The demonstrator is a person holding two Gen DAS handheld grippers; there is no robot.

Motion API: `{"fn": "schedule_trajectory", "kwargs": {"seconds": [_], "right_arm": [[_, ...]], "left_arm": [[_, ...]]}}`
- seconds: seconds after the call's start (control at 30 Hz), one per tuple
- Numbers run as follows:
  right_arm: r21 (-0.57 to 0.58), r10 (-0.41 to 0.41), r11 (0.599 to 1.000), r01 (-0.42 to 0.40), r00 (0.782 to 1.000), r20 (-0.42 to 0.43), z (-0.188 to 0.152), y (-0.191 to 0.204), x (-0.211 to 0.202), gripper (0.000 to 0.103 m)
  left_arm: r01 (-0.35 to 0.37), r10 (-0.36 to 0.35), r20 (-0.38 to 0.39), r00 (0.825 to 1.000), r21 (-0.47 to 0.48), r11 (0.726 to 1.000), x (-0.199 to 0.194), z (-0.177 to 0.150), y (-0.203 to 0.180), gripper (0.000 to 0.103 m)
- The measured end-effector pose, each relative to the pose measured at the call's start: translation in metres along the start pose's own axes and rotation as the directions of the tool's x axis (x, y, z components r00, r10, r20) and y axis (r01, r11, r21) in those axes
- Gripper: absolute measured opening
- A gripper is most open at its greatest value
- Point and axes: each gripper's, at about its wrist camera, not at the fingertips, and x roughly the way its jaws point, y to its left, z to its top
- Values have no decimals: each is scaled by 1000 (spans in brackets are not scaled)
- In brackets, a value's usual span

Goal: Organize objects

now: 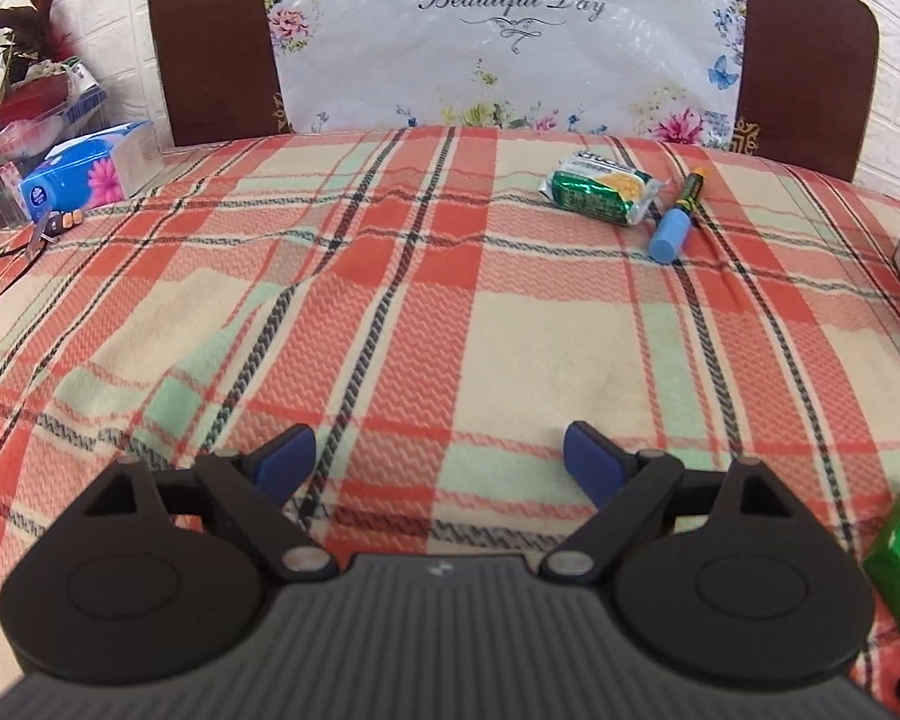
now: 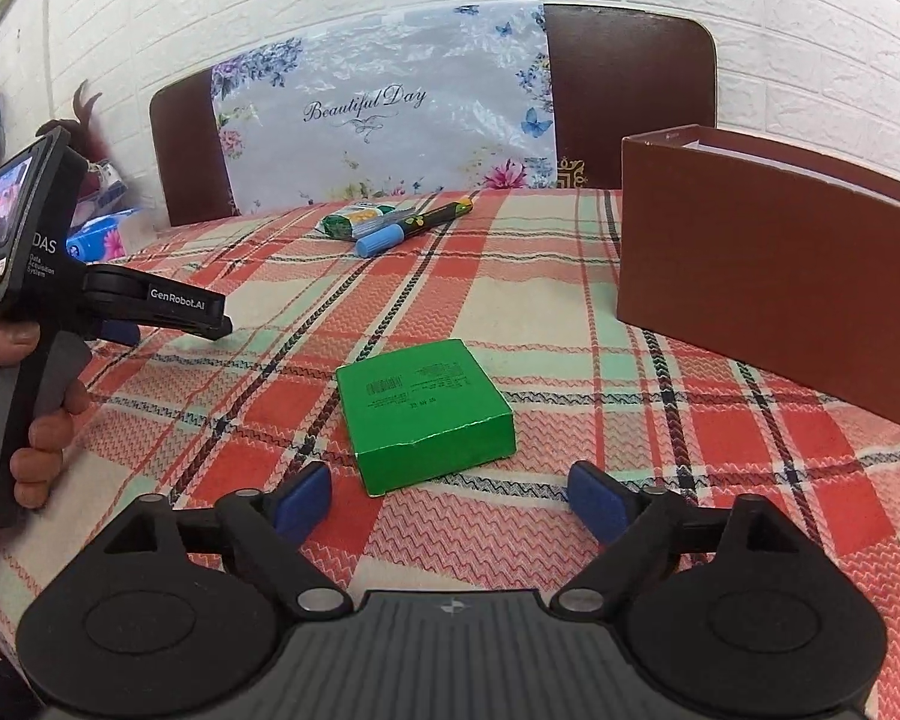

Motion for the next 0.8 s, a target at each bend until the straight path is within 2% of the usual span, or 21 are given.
{"fn": "schedule_trajectory", "kwargs": {"seconds": [0.07, 0.23, 0.3, 0.37, 0.47, 0.57, 0.67, 0.7, 0.73, 0.8], "right_arm": [[18, 27, 999, -27, 1000, 7, -1, -2, 1, 97], [56, 56, 997, -56, 998, -6, 3, -6, 0, 100], [63, 53, 997, -52, 998, -19, 5, -9, -3, 100], [63, 32, 998, -31, 999, -13, 8, -13, -7, 100], [-1, -16, 1000, 16, 1000, -13, 11, -12, -6, 99], [-61, -16, 998, 14, 1000, -27, 10, -9, -2, 97], [-111, -20, 994, 17, 999, -26, 12, -4, 1, 97], [-123, -18, 992, 14, 999, -28, 13, -4, 3, 97], [-129, -14, 992, 10, 999, -29, 15, -4, 5, 96], [-132, -4, 991, -2, 999, -45, 17, -3, 11, 90]], "left_arm": [[5, -5, -8, 1000, 12, 1000, -2, 0, -3, 91], [33, -33, -53, 998, -1, 999, -7, 2, -4, 90], [94, -95, -84, 992, -16, 995, -13, 3, -5, 82], [188, -189, -103, 977, -15, 982, -25, 3, -11, 75], [331, -328, -139, 934, -4, 944, -41, 3, -27, 70], [462, -460, -195, 866, -39, 886, -50, 6, -39, 62], [546, -543, -257, 799, -64, 835, -50, 4, -55, 48], [571, -566, -280, 776, -73, 818, -47, 2, -61, 47], [581, -575, -299, 762, -77, 810, -45, 0, -67, 47], [577, -566, -324, 758, -70, 814, -36, -4, -78, 47]]}}
